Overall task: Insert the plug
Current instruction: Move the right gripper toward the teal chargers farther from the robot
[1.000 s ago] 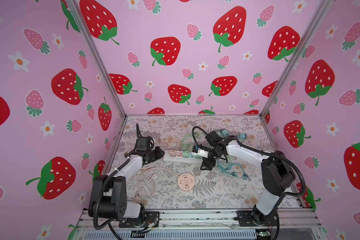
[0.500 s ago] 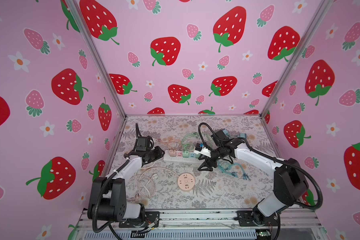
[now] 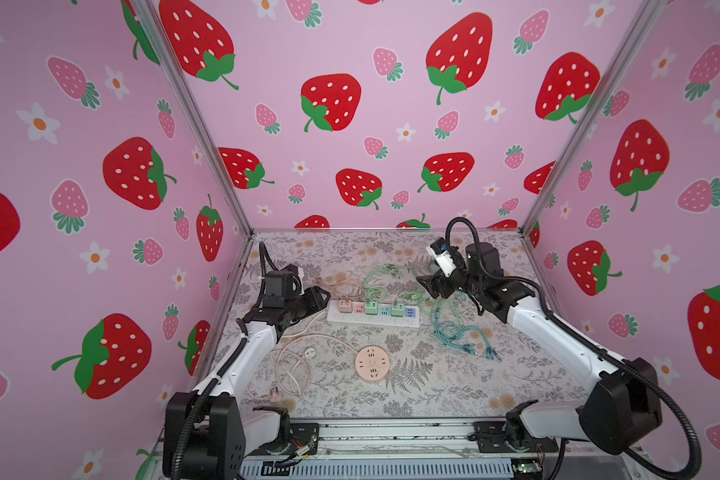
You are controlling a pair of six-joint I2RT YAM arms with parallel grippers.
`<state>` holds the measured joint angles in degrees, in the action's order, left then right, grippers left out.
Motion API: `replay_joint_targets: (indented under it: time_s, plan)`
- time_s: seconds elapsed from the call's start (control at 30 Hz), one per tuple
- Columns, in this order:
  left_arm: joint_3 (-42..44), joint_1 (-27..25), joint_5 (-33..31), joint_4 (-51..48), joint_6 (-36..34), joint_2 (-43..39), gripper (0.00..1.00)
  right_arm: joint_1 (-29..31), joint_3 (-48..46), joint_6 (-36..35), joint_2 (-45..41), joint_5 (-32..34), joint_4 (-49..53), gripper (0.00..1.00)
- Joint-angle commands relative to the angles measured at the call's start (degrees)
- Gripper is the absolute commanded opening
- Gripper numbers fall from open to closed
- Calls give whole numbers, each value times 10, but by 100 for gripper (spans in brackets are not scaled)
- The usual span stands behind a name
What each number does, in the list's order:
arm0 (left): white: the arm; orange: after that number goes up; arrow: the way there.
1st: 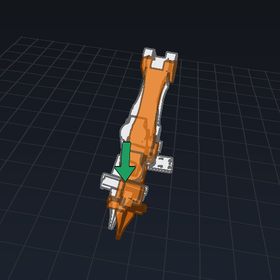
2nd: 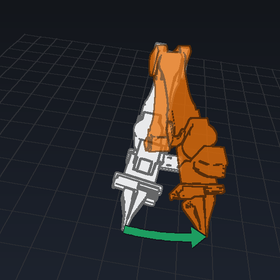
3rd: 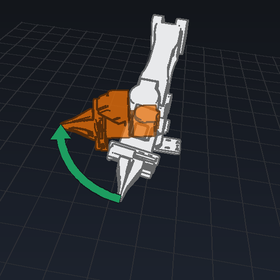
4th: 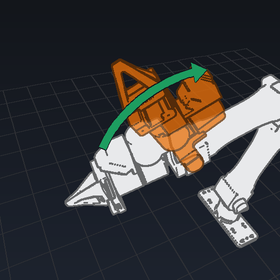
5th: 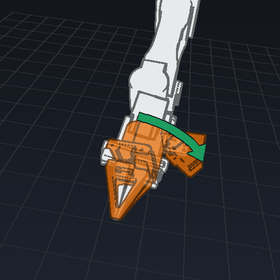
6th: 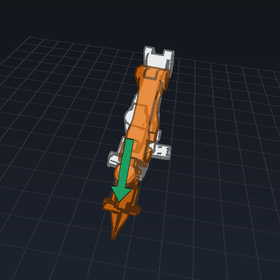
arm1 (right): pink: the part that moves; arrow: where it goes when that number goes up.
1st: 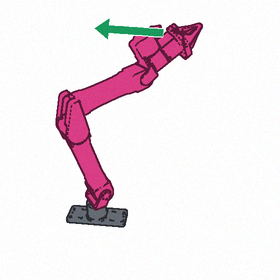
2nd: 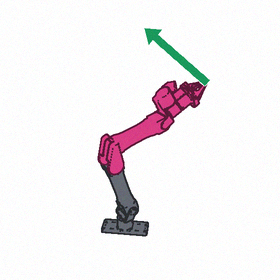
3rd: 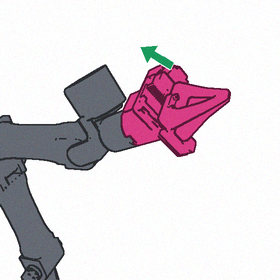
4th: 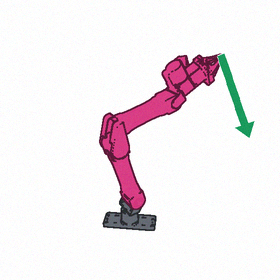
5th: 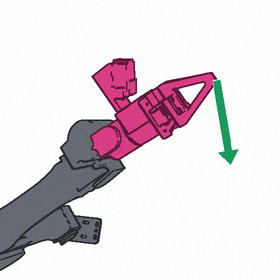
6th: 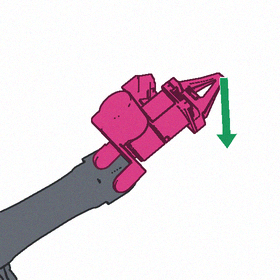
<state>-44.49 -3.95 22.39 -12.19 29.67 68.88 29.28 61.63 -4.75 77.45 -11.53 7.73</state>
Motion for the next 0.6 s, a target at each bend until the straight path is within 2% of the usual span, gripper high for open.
replay_joint_targets:
  time_s: [0.0, 0.2, 0.57]
  plan:
    - [4, 3, 27, -4, 5, -18, 61, -24, -5, 90, 1, 148, -17, 81]
    - [-5, 3, 38, -25, 0, -38, 67, -56, -8, 132, 27, 191, -11, 80]
    - [-17, 3, 34, -69, -8, -76, 77, -90, 41, 71, 127, 198, -5, 78]
